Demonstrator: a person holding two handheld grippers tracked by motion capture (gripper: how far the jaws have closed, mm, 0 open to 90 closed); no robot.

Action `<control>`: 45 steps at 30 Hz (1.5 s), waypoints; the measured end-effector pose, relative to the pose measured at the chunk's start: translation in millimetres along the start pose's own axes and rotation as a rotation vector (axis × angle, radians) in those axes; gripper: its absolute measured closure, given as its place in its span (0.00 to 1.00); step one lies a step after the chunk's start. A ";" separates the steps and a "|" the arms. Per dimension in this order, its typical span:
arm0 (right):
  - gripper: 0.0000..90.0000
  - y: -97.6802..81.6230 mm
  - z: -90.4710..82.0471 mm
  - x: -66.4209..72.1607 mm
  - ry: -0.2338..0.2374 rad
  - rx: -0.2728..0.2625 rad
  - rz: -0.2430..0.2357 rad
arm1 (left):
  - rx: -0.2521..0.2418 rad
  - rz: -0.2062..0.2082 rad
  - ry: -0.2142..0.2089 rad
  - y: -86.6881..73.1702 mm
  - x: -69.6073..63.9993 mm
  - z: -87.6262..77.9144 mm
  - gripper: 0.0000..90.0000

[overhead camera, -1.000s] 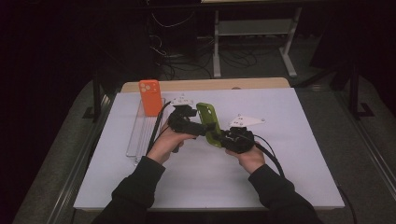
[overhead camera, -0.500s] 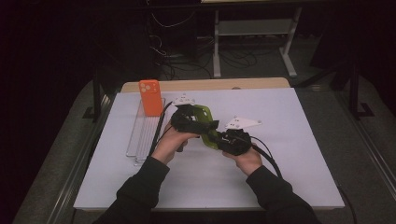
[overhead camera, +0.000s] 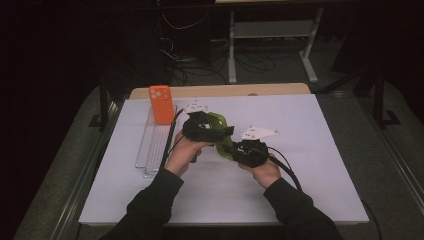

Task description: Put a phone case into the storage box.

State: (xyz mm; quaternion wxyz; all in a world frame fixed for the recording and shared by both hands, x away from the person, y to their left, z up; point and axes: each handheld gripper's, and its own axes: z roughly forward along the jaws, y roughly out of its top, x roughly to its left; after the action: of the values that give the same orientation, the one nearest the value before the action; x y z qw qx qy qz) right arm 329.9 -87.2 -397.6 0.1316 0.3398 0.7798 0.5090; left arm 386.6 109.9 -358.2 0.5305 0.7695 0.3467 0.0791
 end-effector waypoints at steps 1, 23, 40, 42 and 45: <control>0.83 -0.5 -0.2 -0.4 -0.005 0.002 -0.011 | 0.002 -0.002 0.003 0.0 -0.8 0.2 0.12; 0.06 -18.2 -13.7 -26.6 -0.105 0.133 -0.007 | 0.011 0.003 0.106 26.7 22.4 -24.9 0.14; 0.00 -50.9 -46.6 -42.3 -0.113 0.182 -0.023 | -0.046 -0.004 0.285 52.8 61.4 -71.5 0.14; 0.00 -56.4 -50.5 -41.3 -0.112 0.196 -0.015 | -0.055 -0.003 0.306 55.8 66.2 -78.3 0.14; 0.00 -62.6 -55.0 -40.4 -0.108 0.201 -0.026 | -0.063 -0.003 0.342 59.4 72.2 -86.8 0.14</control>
State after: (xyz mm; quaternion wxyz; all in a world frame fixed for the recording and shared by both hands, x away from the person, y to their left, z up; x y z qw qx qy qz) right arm 304.4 -168.4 -434.0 0.1452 0.3679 0.8232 0.4073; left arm 424.8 208.9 -287.4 0.4878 0.7274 0.4302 0.2189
